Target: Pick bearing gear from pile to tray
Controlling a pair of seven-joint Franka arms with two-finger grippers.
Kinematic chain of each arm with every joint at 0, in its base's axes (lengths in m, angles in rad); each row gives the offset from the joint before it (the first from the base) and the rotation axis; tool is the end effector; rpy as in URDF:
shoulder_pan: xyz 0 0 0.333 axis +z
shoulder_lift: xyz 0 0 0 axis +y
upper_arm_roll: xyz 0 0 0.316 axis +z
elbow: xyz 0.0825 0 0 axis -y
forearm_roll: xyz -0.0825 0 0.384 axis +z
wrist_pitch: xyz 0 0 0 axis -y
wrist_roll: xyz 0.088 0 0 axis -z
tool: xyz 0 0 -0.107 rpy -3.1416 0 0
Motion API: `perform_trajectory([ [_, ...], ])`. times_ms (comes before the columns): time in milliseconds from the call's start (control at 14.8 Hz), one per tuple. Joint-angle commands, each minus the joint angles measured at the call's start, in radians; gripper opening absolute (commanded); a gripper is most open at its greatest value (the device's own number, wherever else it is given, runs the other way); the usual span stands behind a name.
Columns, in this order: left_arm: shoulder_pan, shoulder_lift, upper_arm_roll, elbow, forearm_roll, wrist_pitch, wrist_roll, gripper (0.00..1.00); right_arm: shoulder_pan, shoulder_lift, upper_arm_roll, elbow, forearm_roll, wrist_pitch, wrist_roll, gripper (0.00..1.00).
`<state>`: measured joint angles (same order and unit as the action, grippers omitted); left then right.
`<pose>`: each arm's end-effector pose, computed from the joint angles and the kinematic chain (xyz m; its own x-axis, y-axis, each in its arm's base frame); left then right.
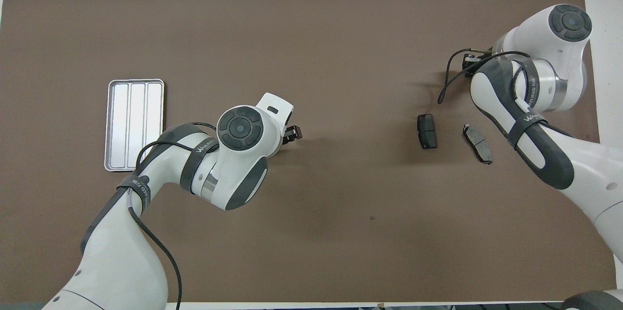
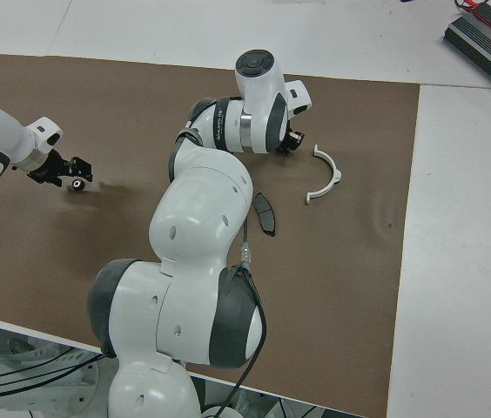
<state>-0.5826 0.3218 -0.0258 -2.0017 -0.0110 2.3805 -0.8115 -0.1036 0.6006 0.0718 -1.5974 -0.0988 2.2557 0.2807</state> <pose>0.4998 -0.3476 0.3026 0.9770 0.2114 0.0275 0.2098 -0.9763 0.0525 0.6994 -0.0319 0.2876 0.9628 -0.2616 0.0675 -0.2635 -0.9644 0.0217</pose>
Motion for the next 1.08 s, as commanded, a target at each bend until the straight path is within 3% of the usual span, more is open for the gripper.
perform_trajectory([
  [0, -0.017, -0.033, 0.015, -0.052, 0.022, 0.022, -0.023, 1.00, -0.019, 0.011, 0.010, 0.001, -0.004, -0.015, 0.011, 0.00],
  [270, -0.016, -0.035, 0.015, -0.065, 0.022, 0.025, -0.015, 1.00, -0.019, 0.008, 0.010, 0.022, -0.006, -0.059, 0.008, 0.00],
  [473, -0.014, -0.035, 0.017, -0.066, 0.022, 0.045, -0.009, 1.00, -0.005, -0.024, 0.013, 0.106, -0.018, -0.232, -0.001, 0.00],
  [608, -0.016, -0.035, 0.015, -0.071, 0.022, 0.049, -0.011, 0.94, 0.004, -0.077, 0.014, 0.117, -0.021, -0.318, -0.027, 0.00],
  [810, -0.016, -0.035, 0.017, -0.072, 0.022, 0.052, -0.012, 0.56, 0.015, -0.166, 0.016, 0.137, -0.028, -0.448, -0.087, 0.00],
  [946, -0.017, -0.033, 0.015, -0.072, 0.022, 0.059, -0.011, 0.47, 0.039, -0.199, 0.017, 0.200, -0.053, -0.587, -0.098, 0.00],
  [1013, -0.017, -0.033, 0.015, -0.072, 0.022, 0.060, -0.012, 0.38, 0.057, -0.215, 0.017, 0.239, -0.056, -0.654, -0.100, 0.00],
])
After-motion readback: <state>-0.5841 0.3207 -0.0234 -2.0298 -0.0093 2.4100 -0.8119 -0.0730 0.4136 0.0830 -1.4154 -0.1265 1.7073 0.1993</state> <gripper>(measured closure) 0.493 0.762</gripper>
